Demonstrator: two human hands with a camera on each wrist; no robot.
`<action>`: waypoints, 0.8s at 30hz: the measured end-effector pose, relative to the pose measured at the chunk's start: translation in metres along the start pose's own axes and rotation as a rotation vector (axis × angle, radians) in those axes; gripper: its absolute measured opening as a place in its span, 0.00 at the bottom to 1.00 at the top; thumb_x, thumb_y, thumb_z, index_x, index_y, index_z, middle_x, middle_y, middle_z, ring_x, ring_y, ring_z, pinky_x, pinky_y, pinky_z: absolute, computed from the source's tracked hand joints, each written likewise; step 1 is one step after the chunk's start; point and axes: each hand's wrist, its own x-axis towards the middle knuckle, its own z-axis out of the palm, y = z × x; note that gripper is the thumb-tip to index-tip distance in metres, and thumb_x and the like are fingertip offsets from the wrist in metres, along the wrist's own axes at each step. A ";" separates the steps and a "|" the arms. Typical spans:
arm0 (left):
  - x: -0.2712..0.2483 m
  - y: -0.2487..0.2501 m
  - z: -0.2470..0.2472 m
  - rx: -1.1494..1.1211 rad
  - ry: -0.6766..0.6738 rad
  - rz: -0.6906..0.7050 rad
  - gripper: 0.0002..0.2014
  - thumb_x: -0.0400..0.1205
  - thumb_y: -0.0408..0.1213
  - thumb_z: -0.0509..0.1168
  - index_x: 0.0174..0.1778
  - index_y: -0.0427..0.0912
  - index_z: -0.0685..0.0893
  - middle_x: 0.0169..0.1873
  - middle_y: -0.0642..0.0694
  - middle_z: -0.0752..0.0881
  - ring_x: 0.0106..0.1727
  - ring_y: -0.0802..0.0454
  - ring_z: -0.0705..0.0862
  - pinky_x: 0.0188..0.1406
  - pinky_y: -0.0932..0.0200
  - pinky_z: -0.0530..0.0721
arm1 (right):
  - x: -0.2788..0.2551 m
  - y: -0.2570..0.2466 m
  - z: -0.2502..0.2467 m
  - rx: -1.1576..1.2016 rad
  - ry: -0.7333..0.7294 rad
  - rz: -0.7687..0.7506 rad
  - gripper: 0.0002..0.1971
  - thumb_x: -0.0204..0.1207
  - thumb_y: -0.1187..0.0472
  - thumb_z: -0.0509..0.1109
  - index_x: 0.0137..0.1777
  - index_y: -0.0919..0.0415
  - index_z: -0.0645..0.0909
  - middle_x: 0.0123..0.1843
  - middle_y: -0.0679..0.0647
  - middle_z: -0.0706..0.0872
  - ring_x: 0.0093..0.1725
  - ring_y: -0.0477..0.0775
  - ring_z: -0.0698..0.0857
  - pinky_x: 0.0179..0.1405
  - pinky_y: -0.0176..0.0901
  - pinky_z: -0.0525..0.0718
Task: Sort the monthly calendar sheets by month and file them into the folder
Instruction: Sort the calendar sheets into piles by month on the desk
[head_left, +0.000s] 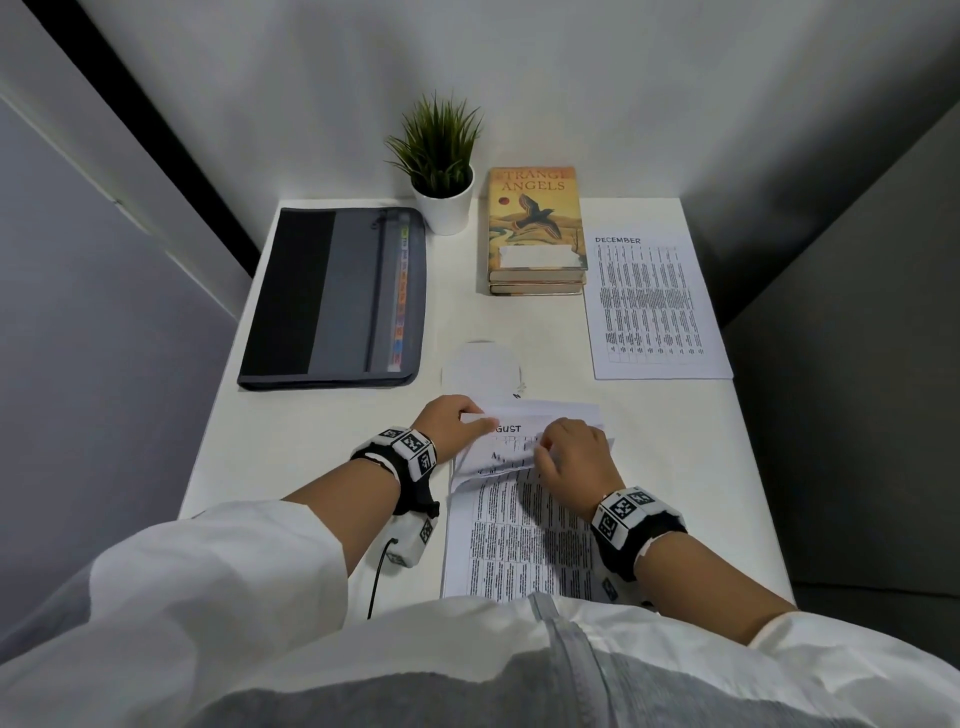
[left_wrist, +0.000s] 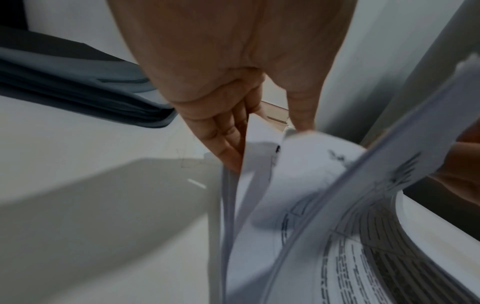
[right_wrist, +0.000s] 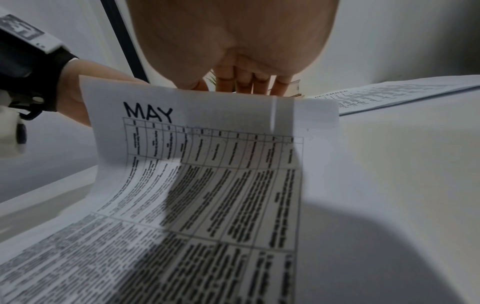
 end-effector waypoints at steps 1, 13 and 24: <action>0.000 0.000 -0.001 -0.010 0.000 -0.004 0.15 0.81 0.50 0.68 0.48 0.40 0.87 0.46 0.51 0.86 0.49 0.55 0.81 0.51 0.58 0.77 | -0.001 0.000 0.000 0.002 -0.011 0.009 0.09 0.81 0.55 0.59 0.41 0.55 0.76 0.41 0.47 0.78 0.44 0.51 0.74 0.62 0.54 0.70; -0.010 0.015 -0.009 -0.177 -0.102 -0.010 0.11 0.80 0.40 0.68 0.38 0.37 0.91 0.41 0.42 0.88 0.38 0.50 0.81 0.48 0.57 0.78 | 0.003 -0.006 -0.003 -0.037 0.037 0.019 0.14 0.83 0.55 0.58 0.49 0.57 0.84 0.48 0.54 0.73 0.49 0.56 0.70 0.53 0.50 0.70; -0.001 0.002 -0.008 -0.116 -0.048 -0.116 0.10 0.85 0.38 0.62 0.59 0.39 0.80 0.52 0.44 0.85 0.56 0.44 0.82 0.50 0.59 0.78 | 0.009 -0.010 -0.005 0.111 -0.020 0.024 0.12 0.82 0.58 0.54 0.49 0.55 0.80 0.37 0.45 0.78 0.44 0.53 0.77 0.60 0.49 0.69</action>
